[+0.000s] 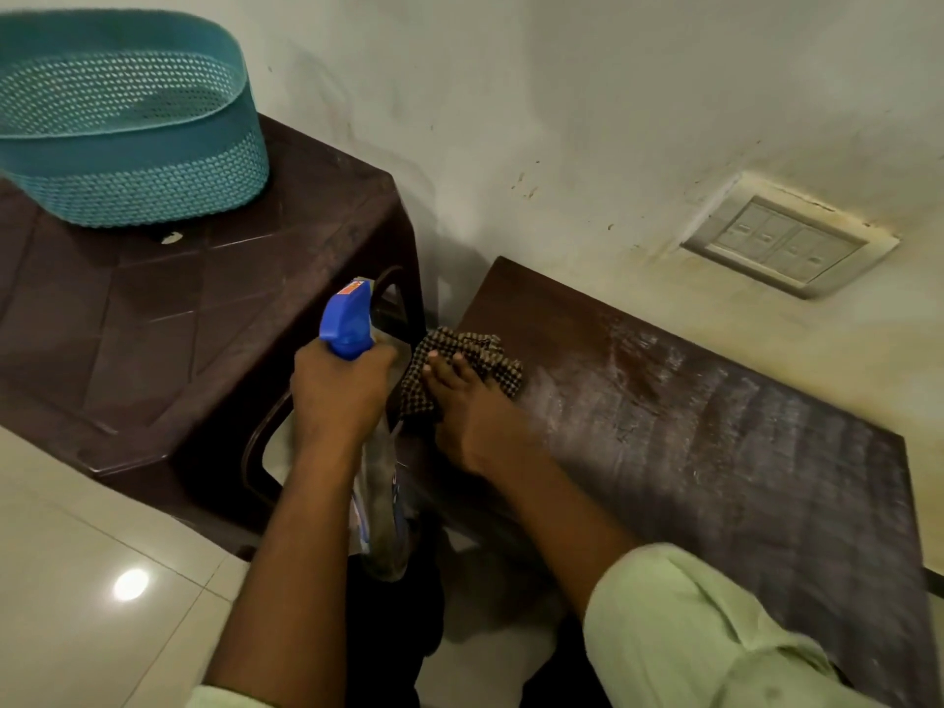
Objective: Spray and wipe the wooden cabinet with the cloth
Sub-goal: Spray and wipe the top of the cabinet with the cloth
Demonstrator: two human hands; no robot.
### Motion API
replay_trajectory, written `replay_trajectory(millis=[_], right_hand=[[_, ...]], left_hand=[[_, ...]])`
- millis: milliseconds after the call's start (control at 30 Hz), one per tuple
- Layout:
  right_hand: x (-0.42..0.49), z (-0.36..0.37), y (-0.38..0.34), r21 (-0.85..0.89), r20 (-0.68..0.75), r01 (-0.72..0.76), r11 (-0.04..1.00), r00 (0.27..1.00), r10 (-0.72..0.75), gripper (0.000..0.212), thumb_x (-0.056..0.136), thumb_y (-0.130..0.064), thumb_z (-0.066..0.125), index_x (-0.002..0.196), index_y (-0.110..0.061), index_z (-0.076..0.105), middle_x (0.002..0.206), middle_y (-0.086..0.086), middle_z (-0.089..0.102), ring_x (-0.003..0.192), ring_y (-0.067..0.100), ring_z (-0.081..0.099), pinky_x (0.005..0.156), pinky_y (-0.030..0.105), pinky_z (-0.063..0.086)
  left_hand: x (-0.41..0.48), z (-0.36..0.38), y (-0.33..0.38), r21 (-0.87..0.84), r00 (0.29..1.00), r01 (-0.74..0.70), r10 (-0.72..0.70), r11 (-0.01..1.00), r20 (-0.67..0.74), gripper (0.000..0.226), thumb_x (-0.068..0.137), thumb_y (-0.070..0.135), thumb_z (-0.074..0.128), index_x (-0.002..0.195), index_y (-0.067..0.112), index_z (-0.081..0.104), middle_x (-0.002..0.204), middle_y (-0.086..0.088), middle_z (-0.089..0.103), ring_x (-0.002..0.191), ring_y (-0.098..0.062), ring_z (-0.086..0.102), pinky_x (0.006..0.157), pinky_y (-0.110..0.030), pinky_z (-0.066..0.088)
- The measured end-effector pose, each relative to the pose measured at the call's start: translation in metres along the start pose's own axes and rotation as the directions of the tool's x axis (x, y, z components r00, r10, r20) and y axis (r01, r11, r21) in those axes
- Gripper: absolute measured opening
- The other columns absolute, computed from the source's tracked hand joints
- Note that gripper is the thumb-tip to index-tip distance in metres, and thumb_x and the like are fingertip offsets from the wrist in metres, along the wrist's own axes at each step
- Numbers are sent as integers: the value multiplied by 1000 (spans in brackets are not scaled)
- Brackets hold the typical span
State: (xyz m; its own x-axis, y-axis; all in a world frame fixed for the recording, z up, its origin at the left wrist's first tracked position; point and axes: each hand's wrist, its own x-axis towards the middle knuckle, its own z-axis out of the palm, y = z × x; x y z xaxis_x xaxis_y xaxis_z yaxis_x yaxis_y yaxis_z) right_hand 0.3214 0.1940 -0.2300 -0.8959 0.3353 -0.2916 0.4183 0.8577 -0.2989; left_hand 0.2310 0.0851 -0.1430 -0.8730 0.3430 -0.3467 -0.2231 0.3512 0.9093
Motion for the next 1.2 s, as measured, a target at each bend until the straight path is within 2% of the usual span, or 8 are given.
replay_trajectory(millis=[133, 267, 467, 700, 867, 967, 1133, 1200], right_hand=[[-30, 21, -18, -52, 39, 132, 990, 991, -130, 68, 96, -36, 43, 153, -21, 9, 161, -4, 1, 148, 18, -5, 119, 42, -3], [-33, 14, -4, -53, 24, 197, 979, 980, -196, 66, 93, -38, 37, 152, -22, 12, 161, -4, 5, 148, 17, 1, 117, 38, -2], [-11, 8, -18, 10, 10, -15, 1000, 1000, 15, 69, 95, -38, 42, 153, -20, 9, 161, -3, -1, 148, 20, -5, 120, 48, 3], [-51, 21, -20, -40, 55, 119, 992, 992, -116, 82, 90, -40, 55, 153, -20, 6, 161, -4, -4, 147, 15, -8, 118, 40, -4], [-55, 19, -5, -12, -31, -78, 997, 996, 78, 69, 94, -27, 43, 153, -22, 8, 161, -6, -2, 148, 16, -4, 120, 43, 3], [-51, 22, -25, 66, -21, -168, 984, 985, 169, 73, 88, -41, 31, 153, -18, 7, 161, -4, -3, 148, 20, -7, 118, 45, 0], [-72, 31, -34, 41, 55, -39, 998, 998, 36, 82, 90, -39, 53, 153, -22, 3, 161, -7, -8, 147, 16, -12, 117, 41, -6], [-87, 30, -22, 43, 15, -16, 999, 1000, 16, 77, 91, -36, 50, 153, -23, 6, 161, -7, -3, 147, 14, -8, 118, 41, -2]], left_hand=[[3, 1, 0, 22, 1000, -5, 5, 1000, 23, 8, 78, 16, 65, 84, 14, 60, 83, -15, 62, 76, -27, 59, 83, -53, 54], [5, -4, -2, 3, 1000, 27, -27, 1000, 8, 9, 80, 15, 65, 83, 18, 57, 86, -13, 62, 83, -33, 63, 86, -54, 53], [2, -4, -1, -6, 999, 43, -43, 999, 31, 9, 81, 15, 65, 85, 19, 58, 95, -17, 65, 95, -38, 64, 87, -54, 53], [0, -4, 1, -12, 999, 43, -42, 999, 19, 12, 82, 14, 64, 81, 22, 56, 90, -12, 62, 95, -38, 64, 87, -55, 52], [-6, -4, 0, -19, 999, 18, -17, 1000, 27, 14, 82, 14, 64, 80, 24, 55, 87, -10, 61, 91, -36, 63, 88, -54, 52], [-9, 0, 3, -5, 1000, 0, 0, 1000, 29, 16, 82, 12, 64, 78, 25, 53, 84, -9, 60, 86, -33, 63, 87, -53, 53], [-11, 3, 4, 5, 1000, 1, -1, 1000, 29, 16, 81, 11, 64, 78, 23, 54, 85, -10, 60, 85, -31, 61, 87, -53, 53], [-11, 0, 3, 9, 1000, -1, 1, 1000, 18, 13, 81, 12, 64, 80, 23, 55, 87, -12, 61, 85, -33, 62, 86, -55, 53]])
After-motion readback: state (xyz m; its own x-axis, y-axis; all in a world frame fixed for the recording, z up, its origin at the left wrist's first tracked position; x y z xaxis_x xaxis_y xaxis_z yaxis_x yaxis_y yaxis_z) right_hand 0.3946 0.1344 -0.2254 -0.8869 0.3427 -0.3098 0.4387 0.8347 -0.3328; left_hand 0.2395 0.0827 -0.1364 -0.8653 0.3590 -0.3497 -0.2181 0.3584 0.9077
